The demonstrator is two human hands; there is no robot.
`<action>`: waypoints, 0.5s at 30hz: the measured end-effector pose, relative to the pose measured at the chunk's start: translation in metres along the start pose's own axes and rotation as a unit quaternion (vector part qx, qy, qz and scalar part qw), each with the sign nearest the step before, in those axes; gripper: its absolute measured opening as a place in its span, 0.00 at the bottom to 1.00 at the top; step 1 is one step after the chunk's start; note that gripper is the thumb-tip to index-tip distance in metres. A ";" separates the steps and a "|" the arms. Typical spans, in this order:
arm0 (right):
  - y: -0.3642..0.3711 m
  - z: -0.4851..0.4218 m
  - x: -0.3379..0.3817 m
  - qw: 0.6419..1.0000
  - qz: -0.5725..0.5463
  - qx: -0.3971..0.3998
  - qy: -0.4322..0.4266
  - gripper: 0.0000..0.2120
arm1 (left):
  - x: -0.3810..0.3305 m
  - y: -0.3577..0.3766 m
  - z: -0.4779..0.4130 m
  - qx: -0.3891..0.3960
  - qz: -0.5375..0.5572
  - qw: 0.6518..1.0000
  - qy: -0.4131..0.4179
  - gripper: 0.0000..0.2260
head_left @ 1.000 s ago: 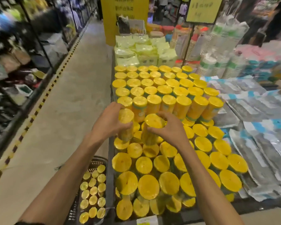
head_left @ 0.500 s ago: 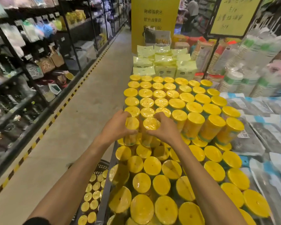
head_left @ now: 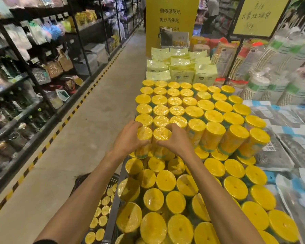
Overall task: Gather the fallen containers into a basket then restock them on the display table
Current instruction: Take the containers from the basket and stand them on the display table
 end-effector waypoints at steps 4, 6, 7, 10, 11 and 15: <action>0.002 0.001 0.003 1.000 0.015 -0.001 0.000 0.38 | 0.002 0.000 0.002 -0.006 -0.001 1.000 -0.002 0.33; 0.002 0.001 0.004 1.000 0.021 -0.001 0.003 0.39 | 0.001 0.000 0.002 -0.004 -0.005 1.000 0.001 0.33; 0.002 0.002 0.003 1.000 0.023 -0.001 0.005 0.39 | 0.001 0.000 0.002 -0.002 -0.009 1.000 0.002 0.33; 0.004 0.002 0.002 0.999 0.029 0.004 0.015 0.40 | -0.001 -0.001 0.003 0.005 -0.022 1.000 0.004 0.34; 0.004 0.002 0.002 0.999 0.029 0.007 0.019 0.40 | -0.001 -0.002 0.003 0.008 -0.024 1.000 0.004 0.34; 0.004 0.003 0.004 0.999 0.025 0.021 0.025 0.43 | 0.000 -0.006 0.005 0.030 -0.027 0.999 0.009 0.35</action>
Point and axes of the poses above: each hand's wrist, its own z-axis away from the middle knuckle, its own y-axis out of the palm, x = y × z, the point moved 2 cm from there along -z, towards the middle knuckle, and after that the axes turned 1 degree about z, right-handed, at the moved point
